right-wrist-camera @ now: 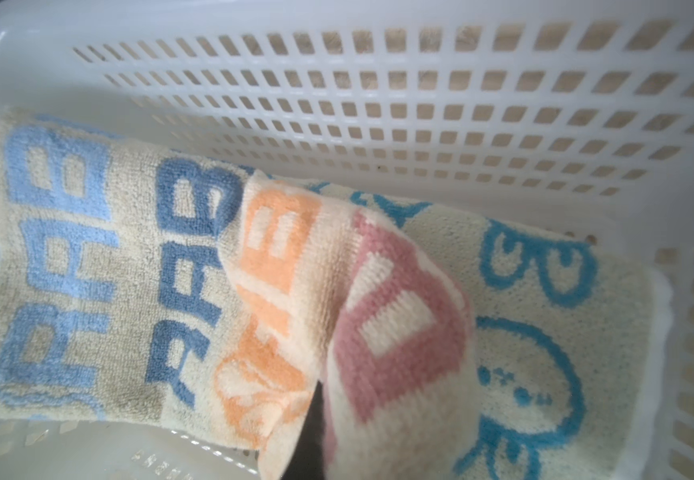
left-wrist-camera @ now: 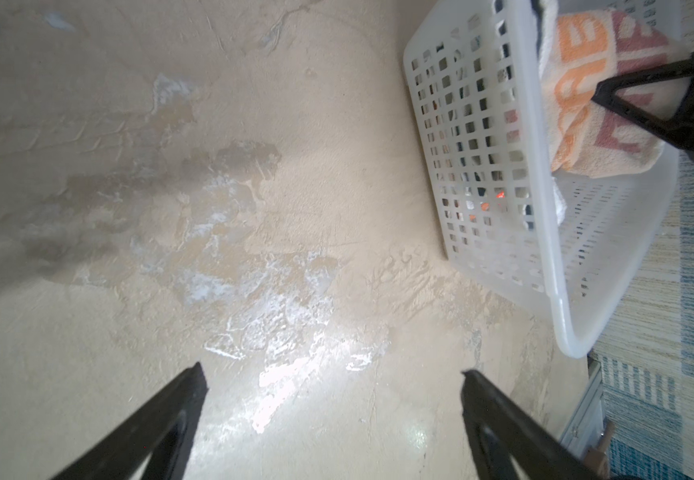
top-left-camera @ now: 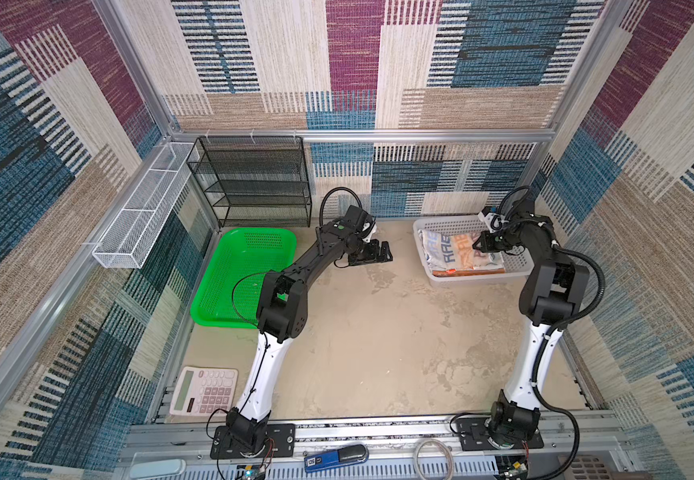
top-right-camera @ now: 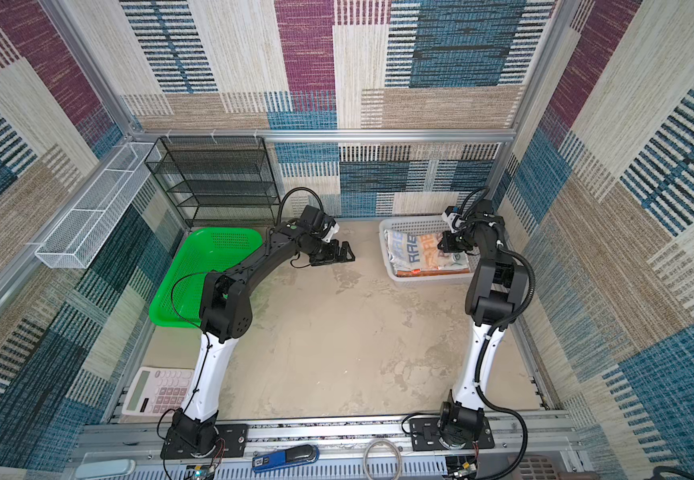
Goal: Fold and stack the towels
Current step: 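Lower the towel onto the stack and open both grippers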
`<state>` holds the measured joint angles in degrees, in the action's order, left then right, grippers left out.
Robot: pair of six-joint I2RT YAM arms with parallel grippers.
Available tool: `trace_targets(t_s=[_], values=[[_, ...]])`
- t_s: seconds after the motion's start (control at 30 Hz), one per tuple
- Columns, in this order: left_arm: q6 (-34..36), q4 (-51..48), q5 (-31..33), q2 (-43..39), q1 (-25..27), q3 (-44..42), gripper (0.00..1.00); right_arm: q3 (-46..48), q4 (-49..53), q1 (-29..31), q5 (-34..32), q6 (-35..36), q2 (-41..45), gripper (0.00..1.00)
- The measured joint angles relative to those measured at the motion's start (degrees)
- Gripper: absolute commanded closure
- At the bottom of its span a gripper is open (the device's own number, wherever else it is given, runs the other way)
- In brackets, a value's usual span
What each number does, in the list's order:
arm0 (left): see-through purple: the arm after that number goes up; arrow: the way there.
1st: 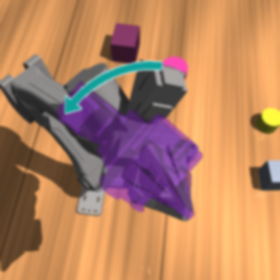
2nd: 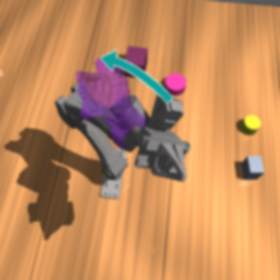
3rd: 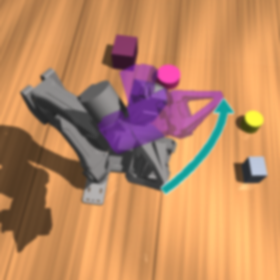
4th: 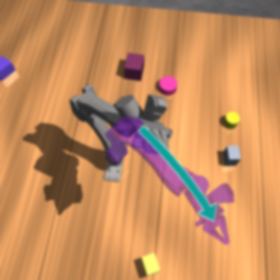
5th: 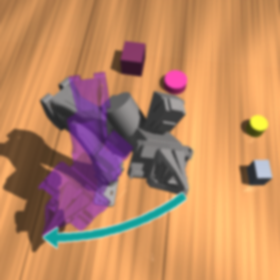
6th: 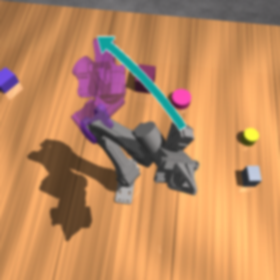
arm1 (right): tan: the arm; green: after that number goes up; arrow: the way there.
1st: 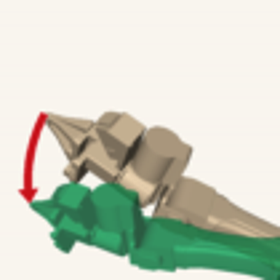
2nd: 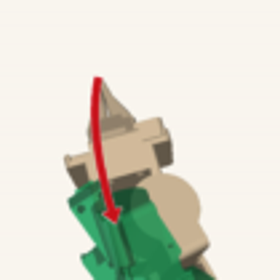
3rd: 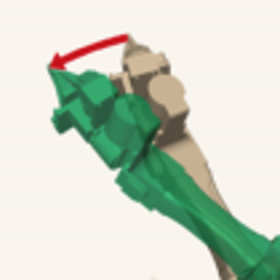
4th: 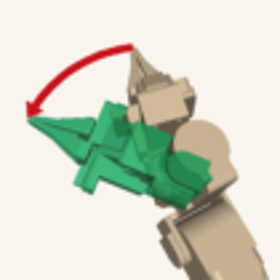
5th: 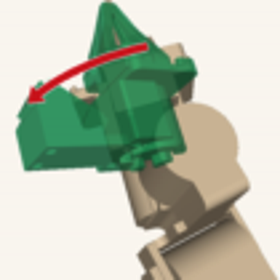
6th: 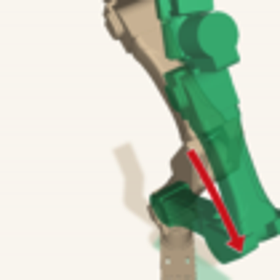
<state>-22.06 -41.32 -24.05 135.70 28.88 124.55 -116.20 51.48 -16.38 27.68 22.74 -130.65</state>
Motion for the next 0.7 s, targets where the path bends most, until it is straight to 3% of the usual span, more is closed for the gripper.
trace_targets(t_s=[0.17, 0.23, 0.37, 0.53, 0.57, 0.7], values=[[0.13, -0.04, 0.35, 0.0, -0.04, -0.37, 0.01, -1.51, 0.46, -1.33, -2.95, -0.09, -1.97, 1.0], [0.13, -0.04, 0.68, 0.0, -0.04, -0.37, 0.01, -2.25, 0.46, -1.57, -4.28, -0.48, -2.97, 0.94], [0.15, -0.04, 1.18, 0.0, -0.07, -0.39, 0.01, -3.85, 0.76, -1.62, -6.05, -1.66, -4.44, 0.62], [0.2, -0.07, 1.22, -0.2, -0.13, -0.7, 0.01, -4.48, 0.61, -1.62, -6.73, -2.4, -4.13, 0.04], [0.37, -0.07, 1.33, -0.48, -0.15, -0.94, 0.01, -4.46, 0.59, -1.62, -6.64, -2.71, -3.61, 0.01], [1.97, -0.11, 3.15, -4.35, -0.28, -3.43, 0.01, -2.03, -1.62, -1.64, -5.46, -4.57, 1.31, 0.01]])
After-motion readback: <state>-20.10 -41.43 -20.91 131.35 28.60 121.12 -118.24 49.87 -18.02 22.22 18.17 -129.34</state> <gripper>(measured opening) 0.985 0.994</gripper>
